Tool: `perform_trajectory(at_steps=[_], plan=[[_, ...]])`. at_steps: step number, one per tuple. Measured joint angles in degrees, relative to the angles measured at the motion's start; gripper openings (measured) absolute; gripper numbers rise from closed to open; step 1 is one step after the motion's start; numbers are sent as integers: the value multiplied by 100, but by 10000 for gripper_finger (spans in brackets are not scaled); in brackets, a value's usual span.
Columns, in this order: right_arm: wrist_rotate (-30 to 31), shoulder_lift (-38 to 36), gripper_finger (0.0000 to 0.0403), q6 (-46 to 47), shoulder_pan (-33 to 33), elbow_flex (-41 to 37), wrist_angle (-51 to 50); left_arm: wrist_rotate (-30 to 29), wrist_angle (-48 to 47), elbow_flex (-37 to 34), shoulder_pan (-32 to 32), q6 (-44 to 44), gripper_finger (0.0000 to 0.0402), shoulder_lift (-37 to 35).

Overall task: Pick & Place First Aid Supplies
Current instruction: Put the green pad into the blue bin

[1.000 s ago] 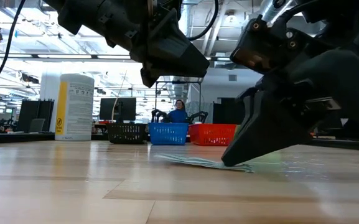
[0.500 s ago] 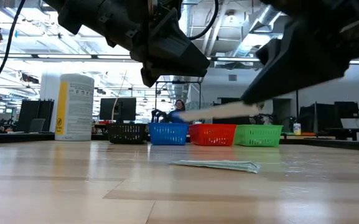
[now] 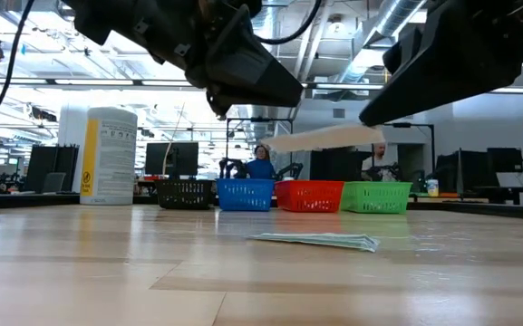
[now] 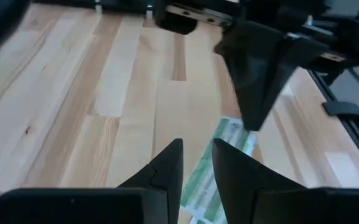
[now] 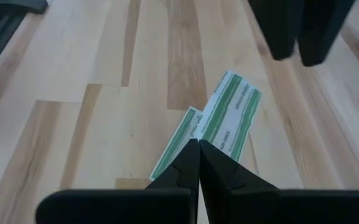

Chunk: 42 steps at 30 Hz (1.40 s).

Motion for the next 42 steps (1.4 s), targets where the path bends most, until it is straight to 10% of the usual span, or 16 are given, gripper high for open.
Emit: perform_trajectory(at_steps=[23,42], plan=[[-1,9,0,2,-3,4,15,-37,638,-2,-532,2839,160,850],[-19,14,0,30,-3,7,64,-166,787,2,-484,2717,141,795]])
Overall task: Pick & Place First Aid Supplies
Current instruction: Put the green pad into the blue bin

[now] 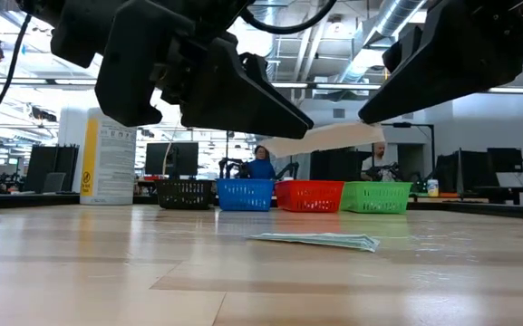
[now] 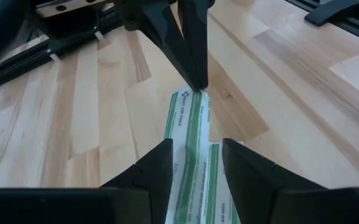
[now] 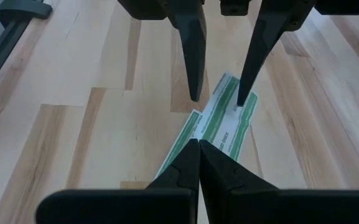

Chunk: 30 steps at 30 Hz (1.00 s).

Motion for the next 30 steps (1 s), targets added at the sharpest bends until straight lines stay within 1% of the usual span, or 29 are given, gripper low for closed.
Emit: perform_trajectory(at_steps=[19,30], plan=[[-46,0,0,-15,2,0,88,0,-7,0,0,-12,96,2],[-153,0,0,-30,3,0,131,0,-7,0,0,-11,78,4]])
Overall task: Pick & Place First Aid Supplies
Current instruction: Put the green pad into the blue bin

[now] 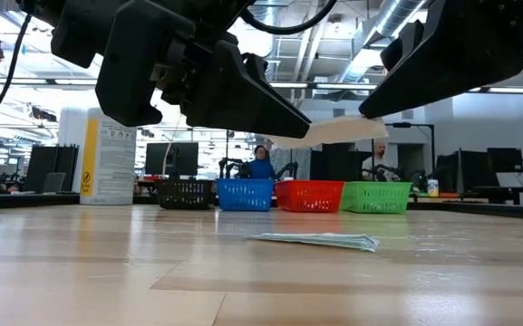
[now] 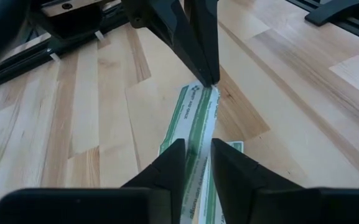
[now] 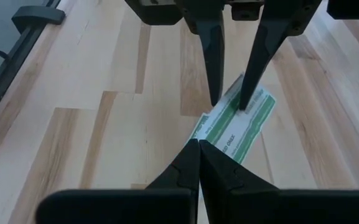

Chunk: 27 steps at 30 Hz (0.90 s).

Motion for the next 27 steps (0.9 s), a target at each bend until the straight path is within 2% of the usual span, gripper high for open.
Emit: perform_trajectory(at_steps=[13,17,23,27], plan=[[-172,0,0,-114,0,0,210,0,0,0,0,0,73,0],[-173,0,0,-114,1,0,212,2,-1,0,-2,0,55,0],[-170,0,0,-116,-1,0,212,17,0,0,36,0,8,0],[-170,0,0,-115,-1,0,210,16,0,0,62,0,7,0]])
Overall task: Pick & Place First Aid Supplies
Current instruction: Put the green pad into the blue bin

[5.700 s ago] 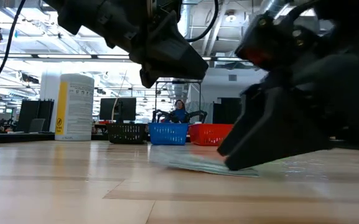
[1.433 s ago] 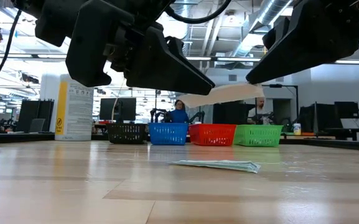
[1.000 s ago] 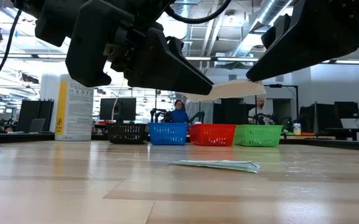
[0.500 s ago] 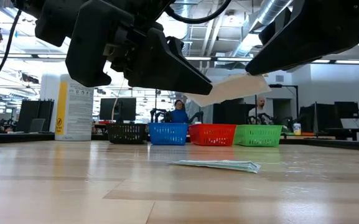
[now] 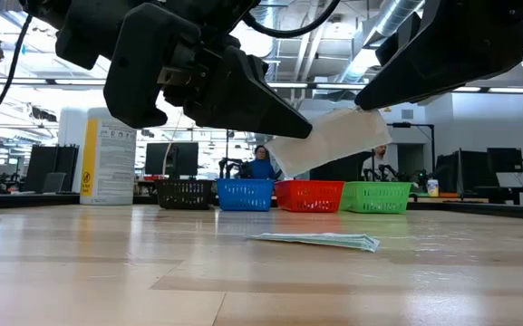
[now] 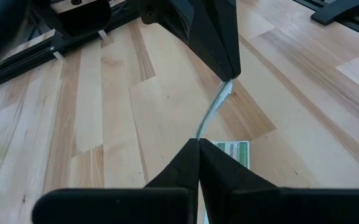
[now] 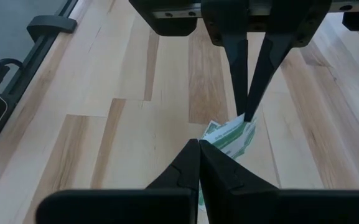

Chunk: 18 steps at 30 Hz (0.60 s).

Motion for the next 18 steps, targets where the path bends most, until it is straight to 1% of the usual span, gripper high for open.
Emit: perform_trajectory(at_steps=[10,13,18], plan=[[-124,0,5,-8,-2,0,0,1,0,0,-1,-2,6,0],[-129,0,21,-6,2,0,-4,-20,-4,0,-1,-2,7,0],[-127,12,67,-48,2,0,-227,-21,-3,0,1,-2,7,0]])
